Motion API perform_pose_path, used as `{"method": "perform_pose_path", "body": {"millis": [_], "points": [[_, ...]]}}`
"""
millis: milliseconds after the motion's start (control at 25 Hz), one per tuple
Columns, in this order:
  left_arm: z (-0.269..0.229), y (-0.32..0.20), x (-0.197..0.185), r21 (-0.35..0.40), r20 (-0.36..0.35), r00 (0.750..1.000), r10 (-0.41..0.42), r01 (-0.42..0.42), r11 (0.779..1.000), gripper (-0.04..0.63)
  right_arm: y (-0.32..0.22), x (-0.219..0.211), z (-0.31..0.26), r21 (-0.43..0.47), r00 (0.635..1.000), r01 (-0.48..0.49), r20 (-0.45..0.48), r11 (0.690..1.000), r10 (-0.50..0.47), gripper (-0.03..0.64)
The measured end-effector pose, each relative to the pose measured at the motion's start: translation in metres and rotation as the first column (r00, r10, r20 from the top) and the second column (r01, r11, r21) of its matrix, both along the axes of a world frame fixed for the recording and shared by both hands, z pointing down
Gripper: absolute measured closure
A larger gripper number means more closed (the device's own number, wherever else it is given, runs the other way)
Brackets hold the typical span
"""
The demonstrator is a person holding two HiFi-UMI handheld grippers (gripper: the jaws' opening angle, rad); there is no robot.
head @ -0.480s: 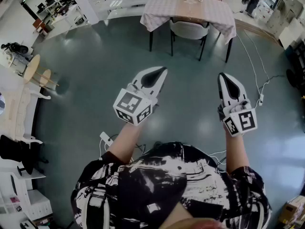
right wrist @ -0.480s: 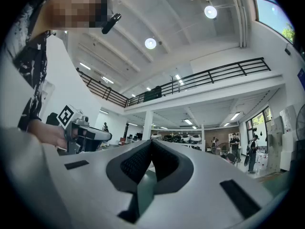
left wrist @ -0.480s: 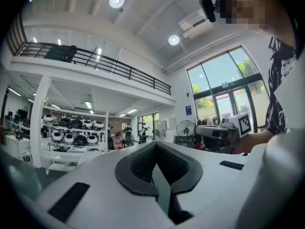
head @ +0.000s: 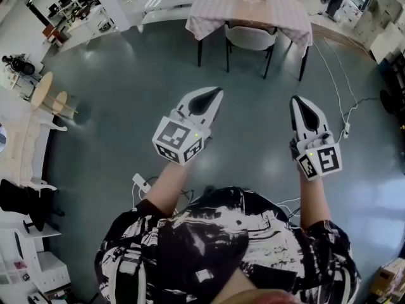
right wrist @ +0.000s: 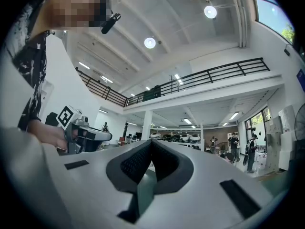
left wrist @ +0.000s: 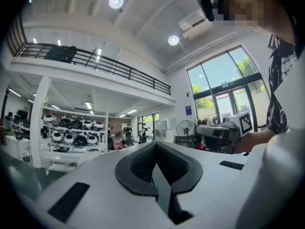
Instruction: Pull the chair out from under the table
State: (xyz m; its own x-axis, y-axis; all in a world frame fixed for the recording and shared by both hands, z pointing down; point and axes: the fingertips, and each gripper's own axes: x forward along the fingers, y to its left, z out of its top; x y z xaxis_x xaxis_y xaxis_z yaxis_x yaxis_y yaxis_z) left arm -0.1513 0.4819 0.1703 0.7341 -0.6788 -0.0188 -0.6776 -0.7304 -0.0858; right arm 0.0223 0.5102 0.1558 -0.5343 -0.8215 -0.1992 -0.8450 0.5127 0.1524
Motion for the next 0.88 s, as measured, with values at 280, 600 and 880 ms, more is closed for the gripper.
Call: {"method": "perform_pose_path", "body": {"millis": [280, 600, 880], "points": [[-0.014, 0.011, 0.016, 0.056, -0.045, 0.995, 0.093, -0.091, 0.994, 0.409, 0.003, 0.009, -0.009, 0.016, 0.991, 0.057, 0.124, 0.998, -0.059, 0.313], [-0.027, 0.012, 0.022, 0.155, -0.042, 0.989, 0.144, -0.135, 0.979, 0.037, 0.006, 0.013, -0.013, 0.107, 0.996, 0.041, 0.078, 0.993, -0.05, 0.043], [-0.022, 0.014, 0.035, 0.154, -0.019, 0.985, 0.171, -0.166, 0.974, 0.037, 0.009, 0.011, -0.002, 0.088, 0.995, 0.077, 0.053, 0.993, -0.082, 0.041]]}}
